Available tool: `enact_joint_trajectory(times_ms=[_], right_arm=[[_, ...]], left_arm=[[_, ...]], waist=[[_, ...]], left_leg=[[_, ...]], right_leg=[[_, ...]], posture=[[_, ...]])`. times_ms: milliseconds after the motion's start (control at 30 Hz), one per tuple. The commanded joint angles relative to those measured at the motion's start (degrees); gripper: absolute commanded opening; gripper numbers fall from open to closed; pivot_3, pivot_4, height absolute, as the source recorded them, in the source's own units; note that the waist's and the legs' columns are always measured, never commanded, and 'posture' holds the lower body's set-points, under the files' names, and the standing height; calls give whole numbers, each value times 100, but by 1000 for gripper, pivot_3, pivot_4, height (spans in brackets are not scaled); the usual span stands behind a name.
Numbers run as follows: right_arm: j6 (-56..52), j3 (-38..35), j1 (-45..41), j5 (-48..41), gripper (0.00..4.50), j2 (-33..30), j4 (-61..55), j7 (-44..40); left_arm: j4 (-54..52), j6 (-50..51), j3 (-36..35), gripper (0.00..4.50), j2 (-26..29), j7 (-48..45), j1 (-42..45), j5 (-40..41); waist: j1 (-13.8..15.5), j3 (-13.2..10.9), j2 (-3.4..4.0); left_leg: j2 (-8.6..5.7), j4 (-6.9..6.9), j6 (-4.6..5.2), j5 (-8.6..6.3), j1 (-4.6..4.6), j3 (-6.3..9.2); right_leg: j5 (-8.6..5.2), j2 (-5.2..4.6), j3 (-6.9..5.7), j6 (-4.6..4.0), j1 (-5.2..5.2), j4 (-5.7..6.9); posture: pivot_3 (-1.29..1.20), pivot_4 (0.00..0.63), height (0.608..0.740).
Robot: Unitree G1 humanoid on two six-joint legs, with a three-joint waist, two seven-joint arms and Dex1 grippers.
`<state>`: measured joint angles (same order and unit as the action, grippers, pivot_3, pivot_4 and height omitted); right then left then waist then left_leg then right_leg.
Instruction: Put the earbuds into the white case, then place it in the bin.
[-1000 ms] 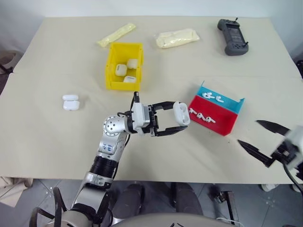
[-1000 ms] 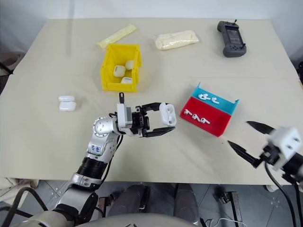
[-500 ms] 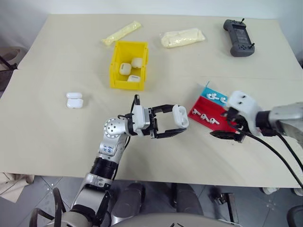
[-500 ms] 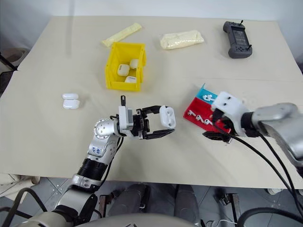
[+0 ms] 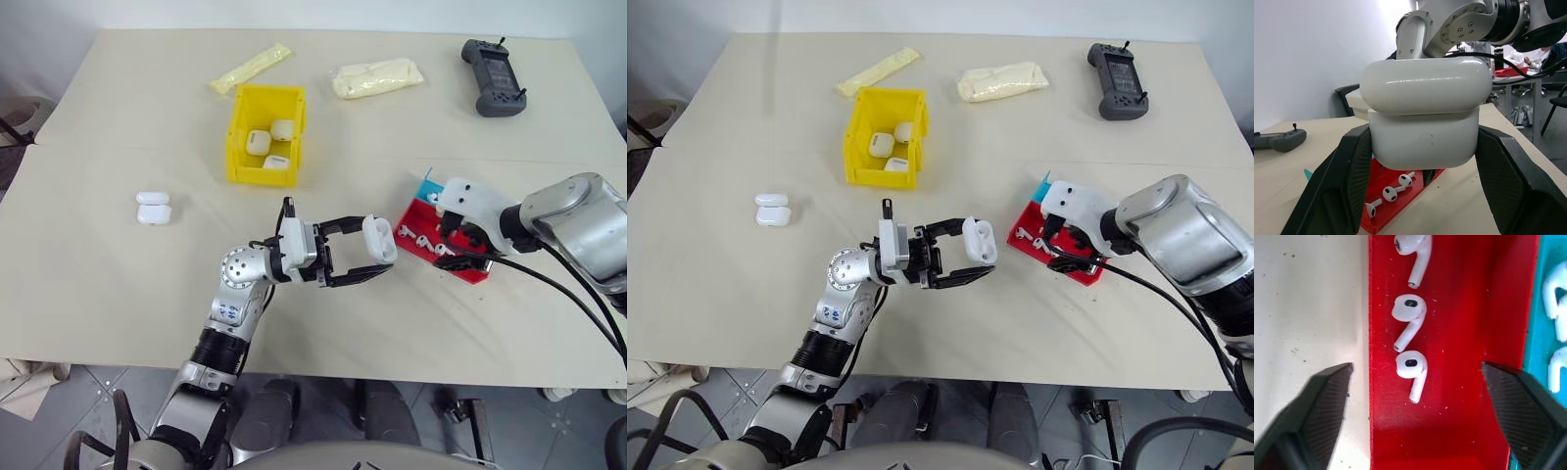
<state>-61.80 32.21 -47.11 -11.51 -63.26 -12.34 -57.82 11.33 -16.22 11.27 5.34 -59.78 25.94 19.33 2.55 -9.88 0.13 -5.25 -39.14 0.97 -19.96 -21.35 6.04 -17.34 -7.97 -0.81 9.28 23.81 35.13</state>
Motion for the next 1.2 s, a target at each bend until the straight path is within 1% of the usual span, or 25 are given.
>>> enact_joint_trajectory(times_ms=[33,100,500,600,733,767,933,1033,1100,1167,1200], right_arm=[[203,72,-117,291,2999,6,96,-220],[269,107,-124,403,2367,78,156,-277],[550,161,-1,991,2367,364,286,-515],[622,183,34,1109,1844,395,333,-577],[665,190,64,1222,564,430,349,-677],[660,183,70,1242,506,444,340,-693],[599,71,119,1314,507,505,276,-714],[412,-270,214,1164,507,358,70,-744],[174,-731,396,892,507,241,-188,-792],[81,-1611,885,320,507,212,-550,-895],[-1,-1872,1039,142,507,246,-732,-879]], left_arm=[[-258,-44,10,2781,-49,106,12,27],[-264,-38,13,2781,-44,124,13,29],[-274,11,6,2781,-3,143,37,51],[-293,21,17,2781,-14,158,35,45],[-317,33,12,2781,-12,178,30,45],[-325,38,10,2781,-7,183,27,45],[-351,70,-9,2781,32,167,11,67],[-334,147,-45,2781,56,113,65,140],[-303,216,-70,2781,62,81,126,198],[-253,266,-79,2781,51,46,190,236],[-288,292,-103,2781,84,7,171,275]], waist=[[-1,0,0],[-6,0,0],[-70,0,0],[-88,0,0],[-99,0,0],[-99,0,0],[-104,0,0],[-95,0,0],[-87,0,0],[-69,0,0],[-72,0,0]], left_leg=[[0,0,0,0,0,0],[-1,0,0,0,0,-2],[1,0,0,0,0,-1],[1,0,0,0,0,0],[1,-1,0,0,1,0],[1,-1,0,0,1,0],[1,-3,0,0,2,0],[1,-3,0,0,2,0],[0,-3,0,0,1,0],[-2,-3,0,0,-1,1],[-3,-3,0,0,-4,4]], right_leg=[[0,0,0,0,0,0],[0,0,1,0,1,0],[0,1,1,0,2,3],[0,1,1,0,2,4],[0,1,1,0,1,6],[0,1,1,0,1,7],[0,1,1,0,0,8],[0,0,1,0,0,8],[0,-1,1,0,0,11],[0,-2,1,0,1,27],[0,-3,-1,0,2,29]], posture=[[0,150,740],[0,150,740],[0,150,740],[0,150,740],[0,150,740],[0,150,740],[0,150,740],[0,150,740],[0,150,740],[0,150,740],[0,150,740]])
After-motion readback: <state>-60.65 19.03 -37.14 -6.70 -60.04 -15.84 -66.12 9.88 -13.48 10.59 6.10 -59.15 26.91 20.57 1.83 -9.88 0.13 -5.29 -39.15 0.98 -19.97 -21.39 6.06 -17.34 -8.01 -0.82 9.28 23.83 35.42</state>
